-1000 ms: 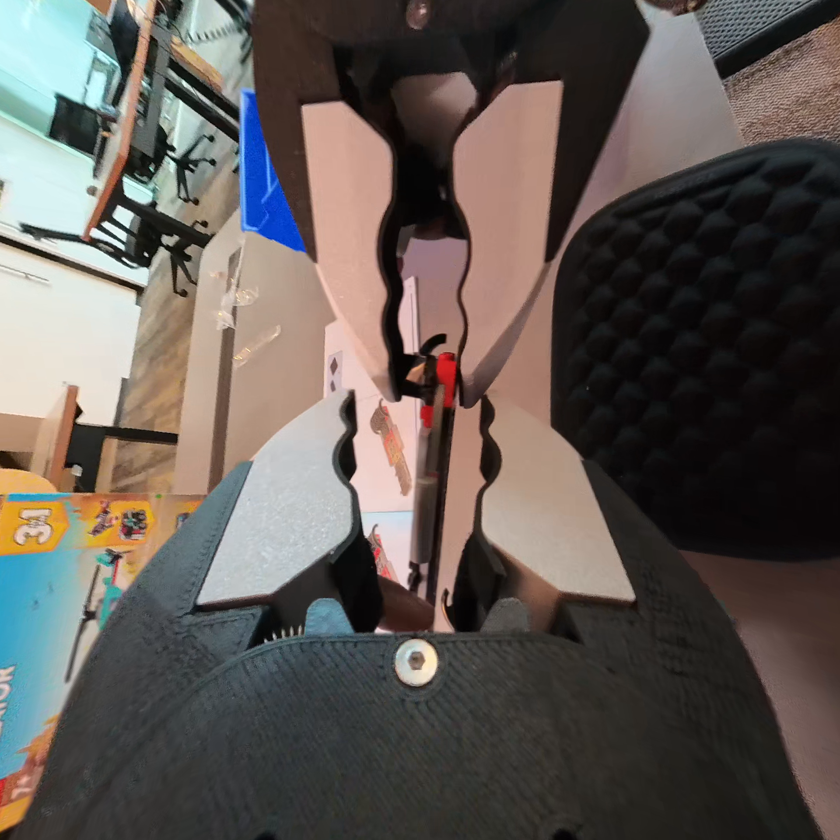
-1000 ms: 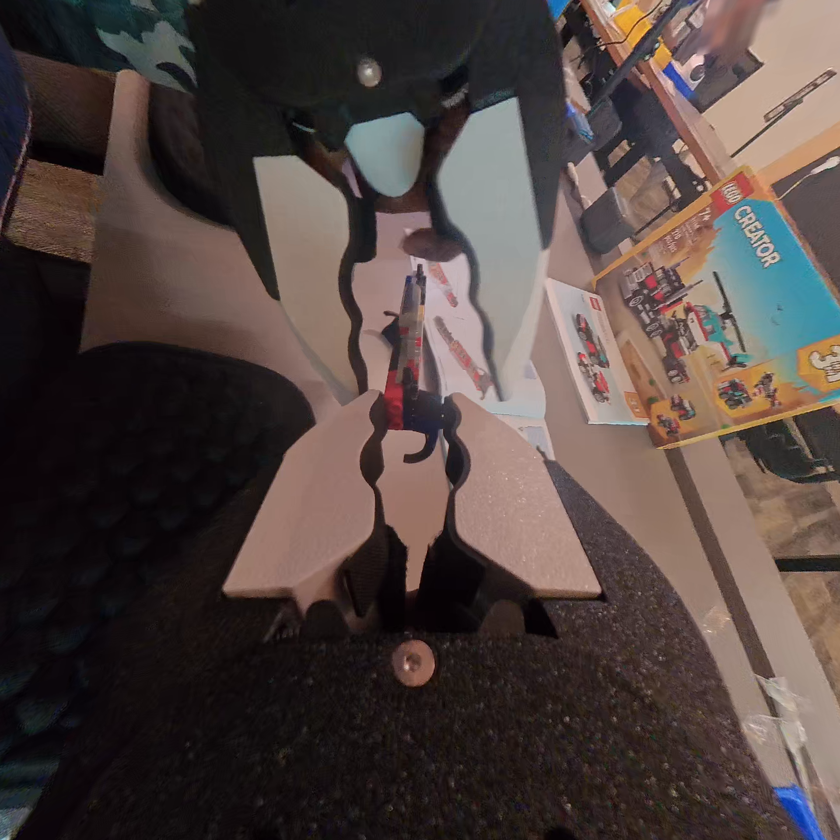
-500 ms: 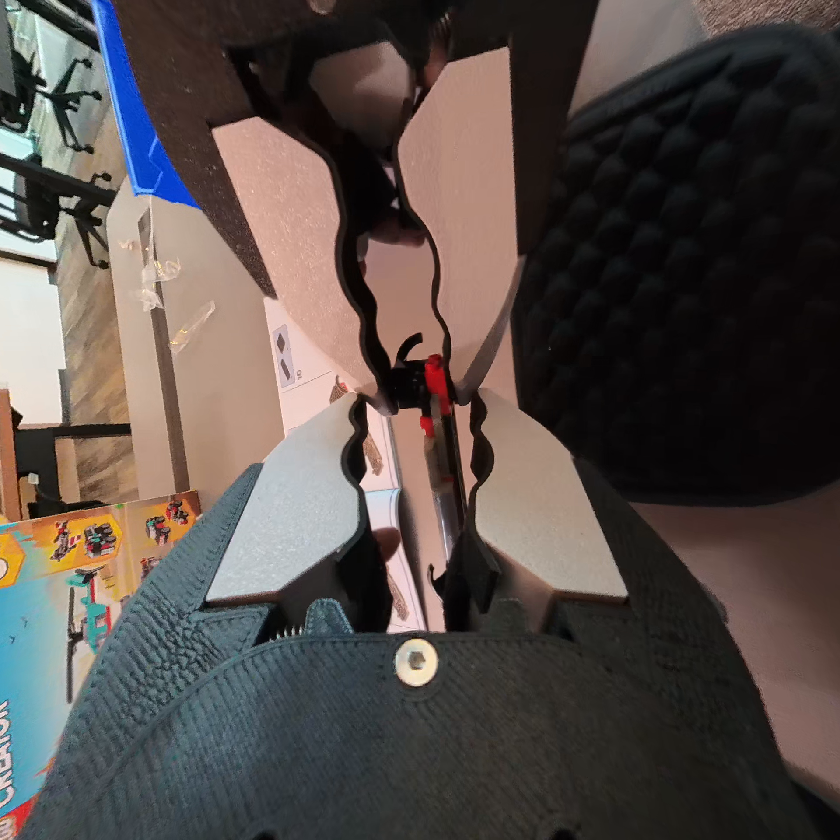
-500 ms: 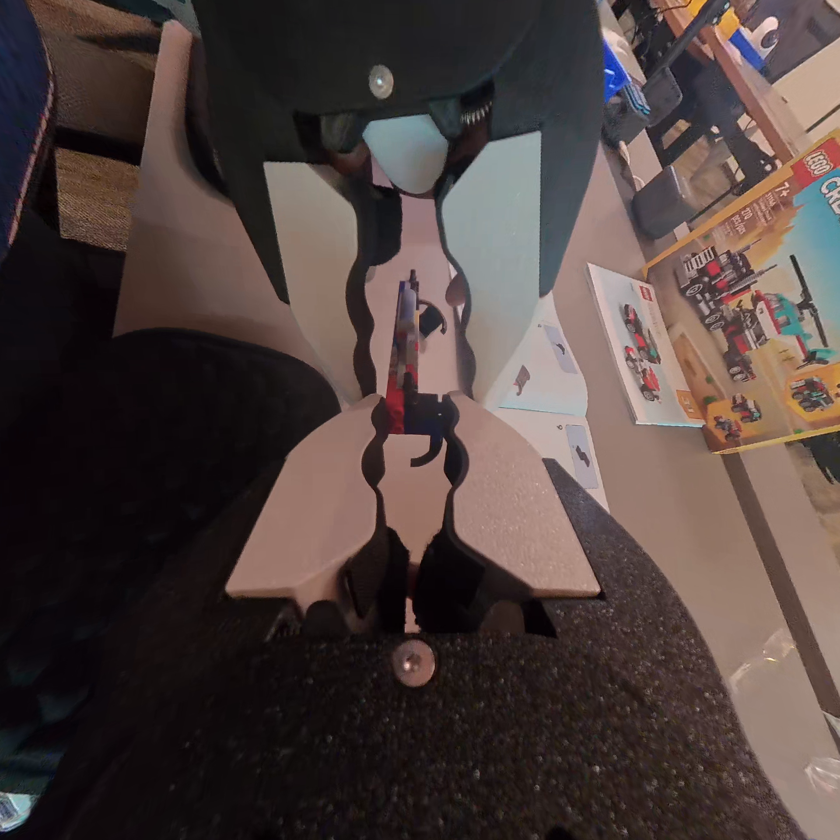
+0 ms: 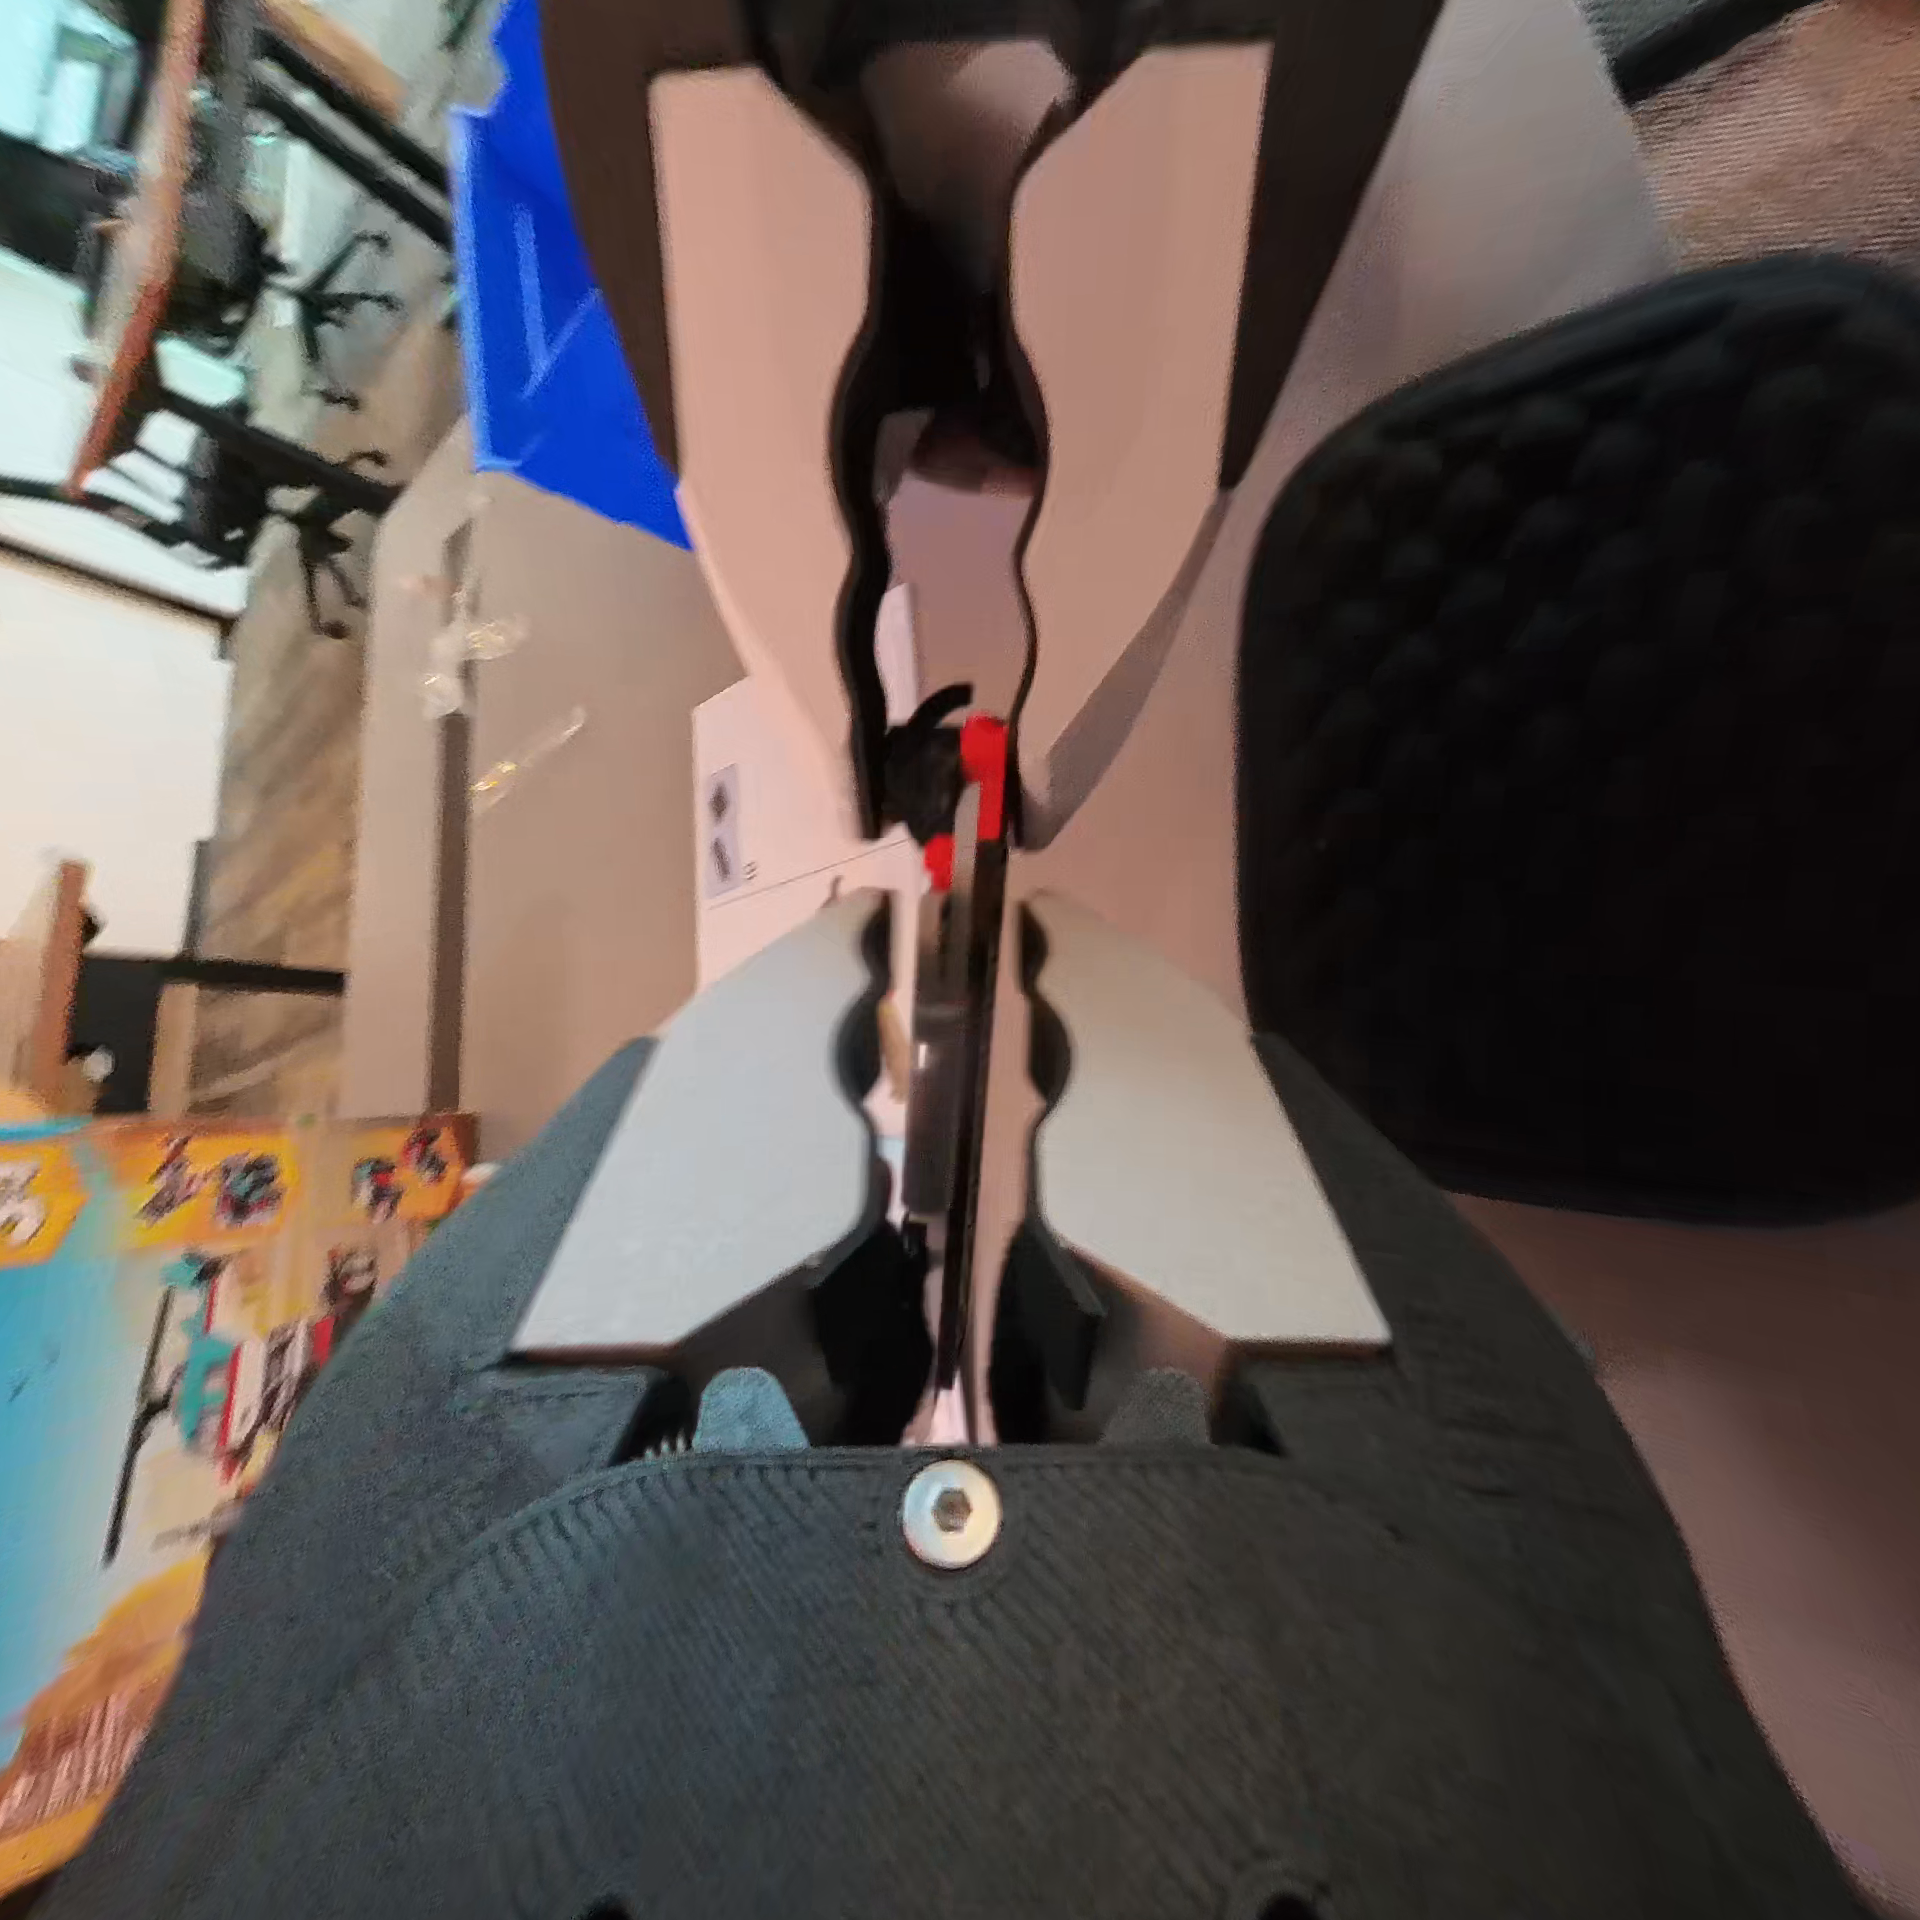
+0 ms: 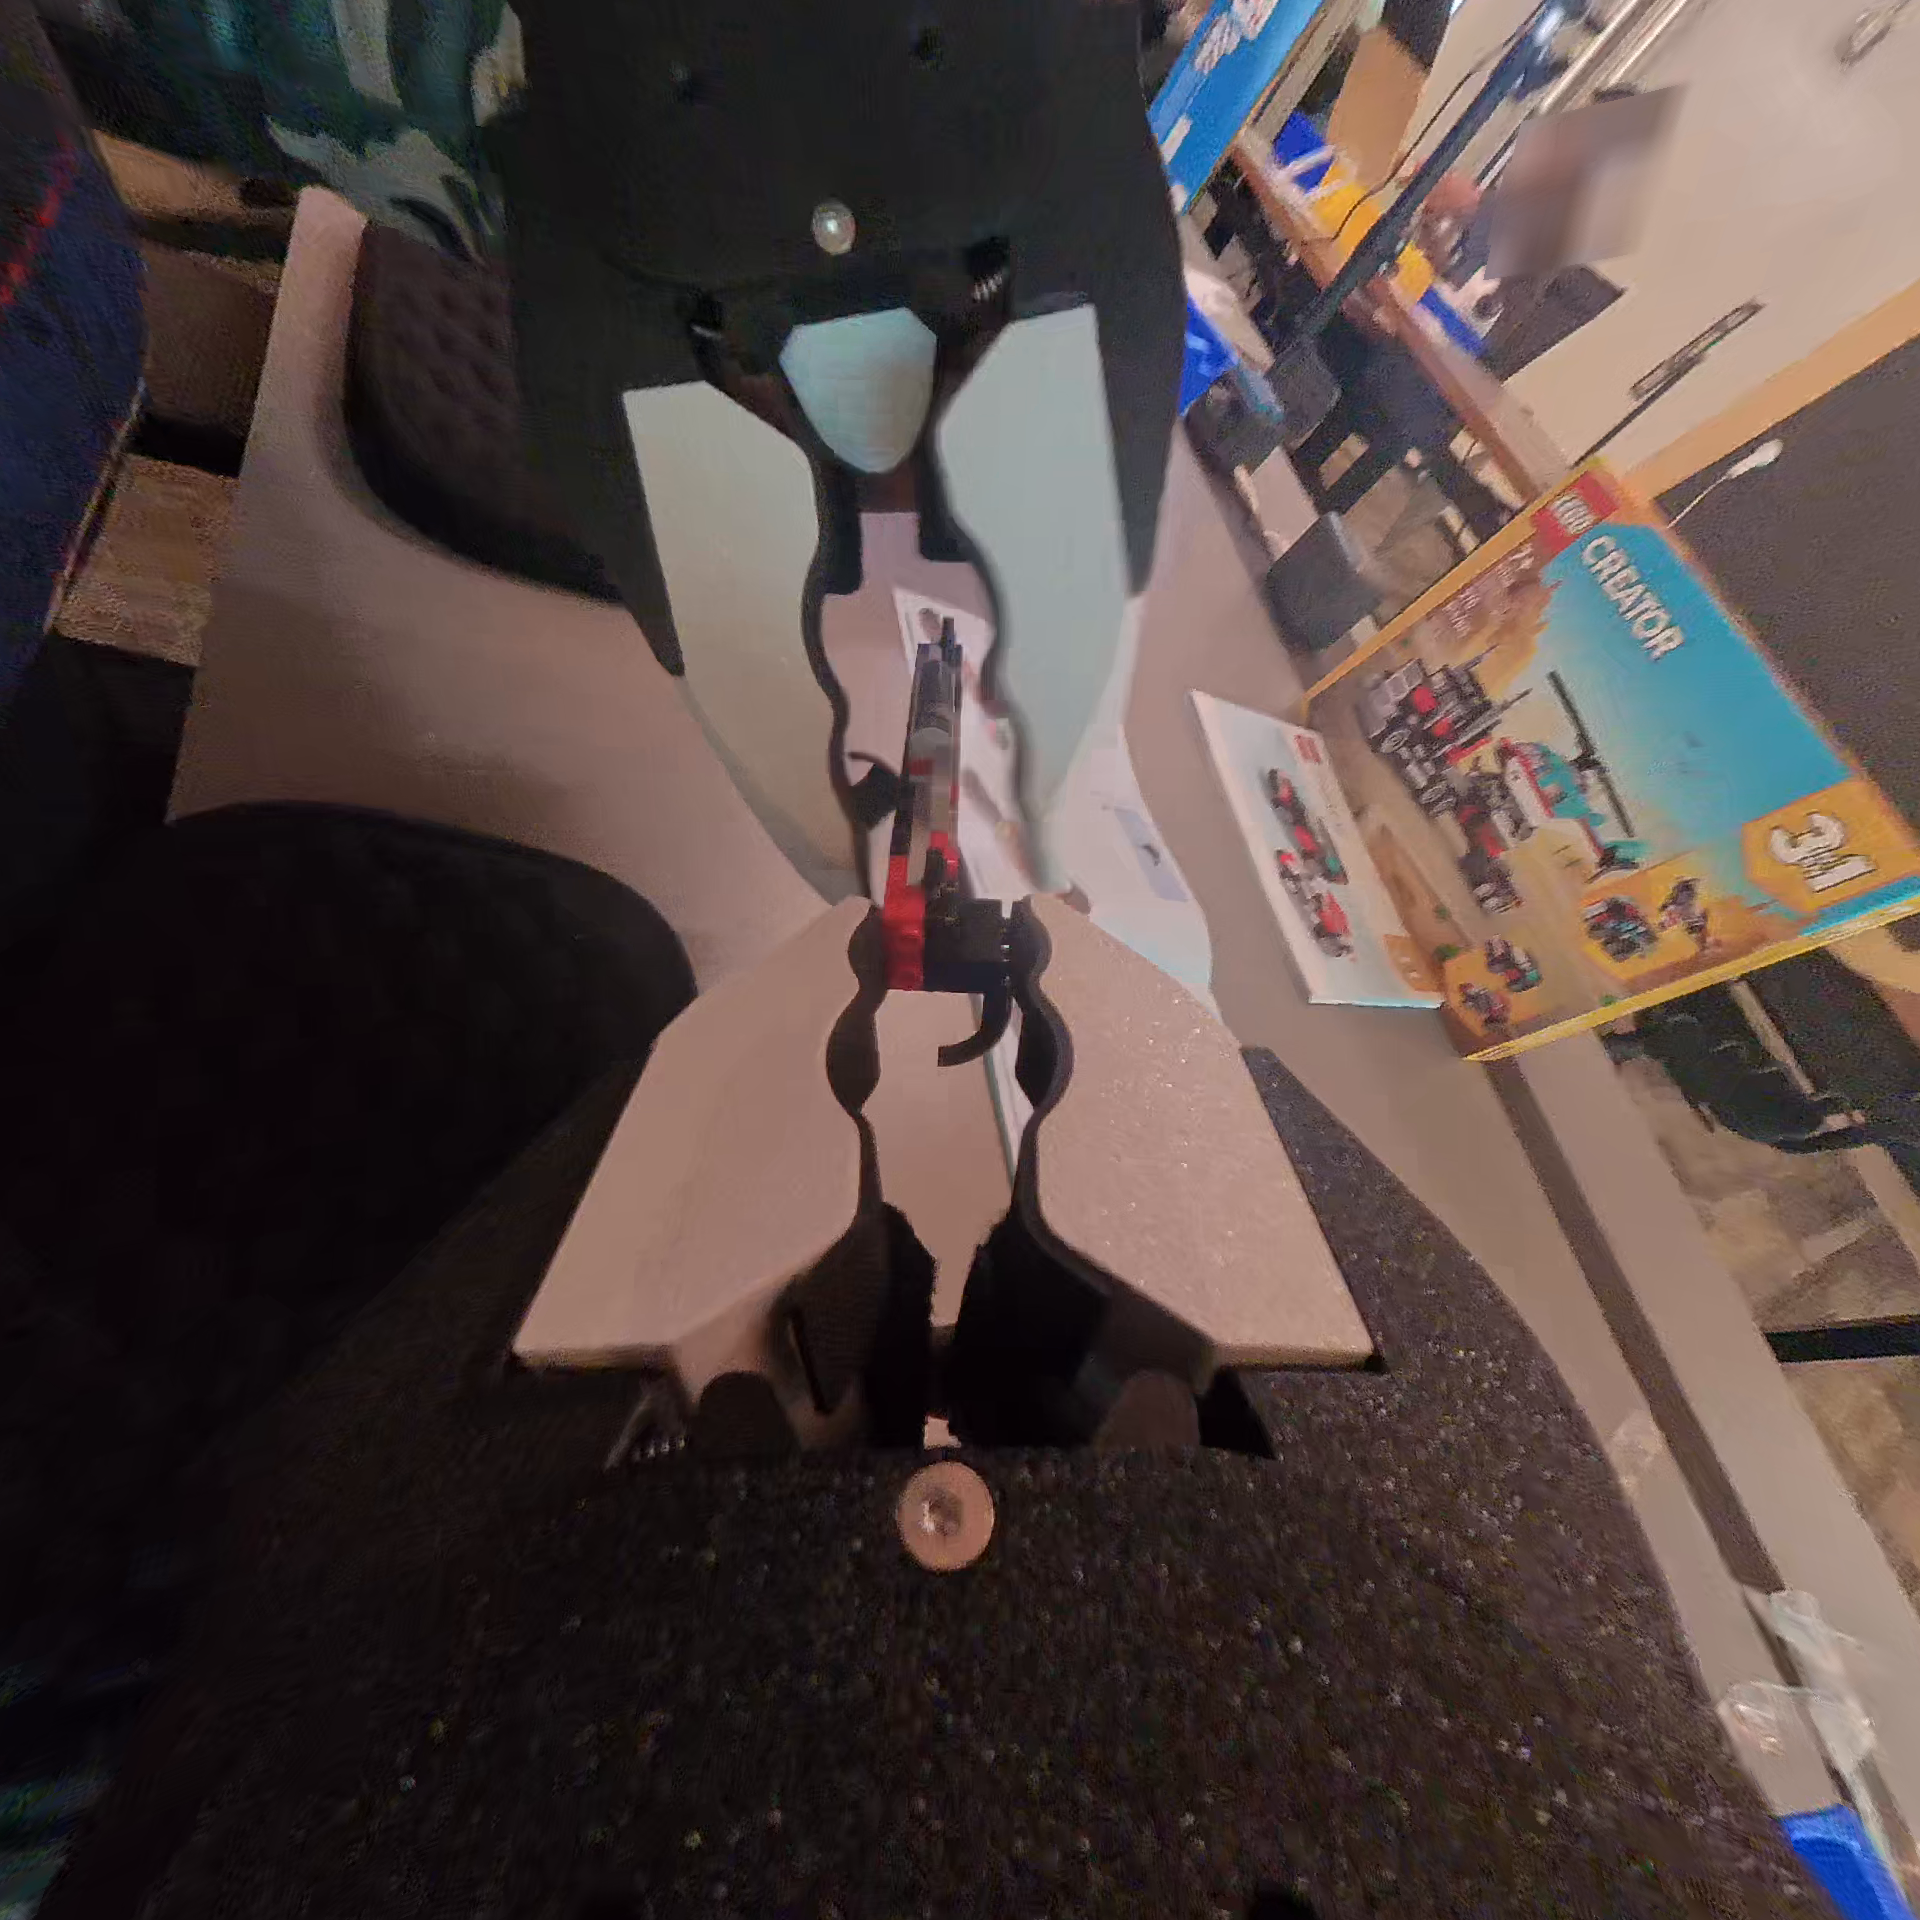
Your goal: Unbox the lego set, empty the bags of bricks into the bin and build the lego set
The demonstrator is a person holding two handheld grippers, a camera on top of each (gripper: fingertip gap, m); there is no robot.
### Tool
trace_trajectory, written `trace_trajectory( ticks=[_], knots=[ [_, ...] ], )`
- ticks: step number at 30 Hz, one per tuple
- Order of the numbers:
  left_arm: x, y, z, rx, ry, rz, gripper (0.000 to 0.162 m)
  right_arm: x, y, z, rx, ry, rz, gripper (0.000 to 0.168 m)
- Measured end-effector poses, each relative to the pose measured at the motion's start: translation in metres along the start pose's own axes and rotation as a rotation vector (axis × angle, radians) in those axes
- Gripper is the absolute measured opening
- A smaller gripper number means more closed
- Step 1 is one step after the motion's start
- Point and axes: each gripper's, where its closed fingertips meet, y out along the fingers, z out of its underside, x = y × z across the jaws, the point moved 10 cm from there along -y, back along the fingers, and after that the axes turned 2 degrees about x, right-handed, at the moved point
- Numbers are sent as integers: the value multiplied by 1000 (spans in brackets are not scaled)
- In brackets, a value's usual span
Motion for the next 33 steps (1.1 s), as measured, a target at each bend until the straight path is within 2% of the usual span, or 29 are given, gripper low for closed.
trace_trajectory(
  ticks=[1, 2, 4, 9, 13, 15, 18, 24, 27, 32, 33],
  knots=[
    [2, -2, 2, 23, -23, -54, 44, 0, 0, 0, -13, 1, 5, 23],
    [4, -5, 4, 52, -29, -98, 57, -1, 1, 2, -8, 7, 2, 23],
    [4, -11, 8, 58, -3, -161, 60, -1, 1, 5, -17, -29, 21, 23],
    [5, -34, 30, -101, -86, -265, 68, -5, -1, 7, -42, -29, 10, 23],
    [2, -40, 50, -233, -221, -177, 72, -9, -4, 12, -155, 39, -24, 23],
    [1, -42, 55, -290, -268, -150, 66, -13, -5, 16, -197, 90, -24, 23],
    [-2, -45, 52, -318, -252, -165, 47, -16, -4, 22, -231, 115, -64, 23],
    [-15, -28, 39, -164, -92, -151, 38, -15, 9, 23, -219, 74, -178, 23],
    [-19, -24, 39, -125, -99, -139, 19, -15, 16, 22, -224, 54, -211, 23],
    [-22, -33, 50, -103, -147, -135, 16, -15, 31, 18, -252, 45, -218, 23],
    [-23, -36, 53, -85, -157, -156, 15, -17, 33, 18, -252, 68, -217, 28]
  ],
)
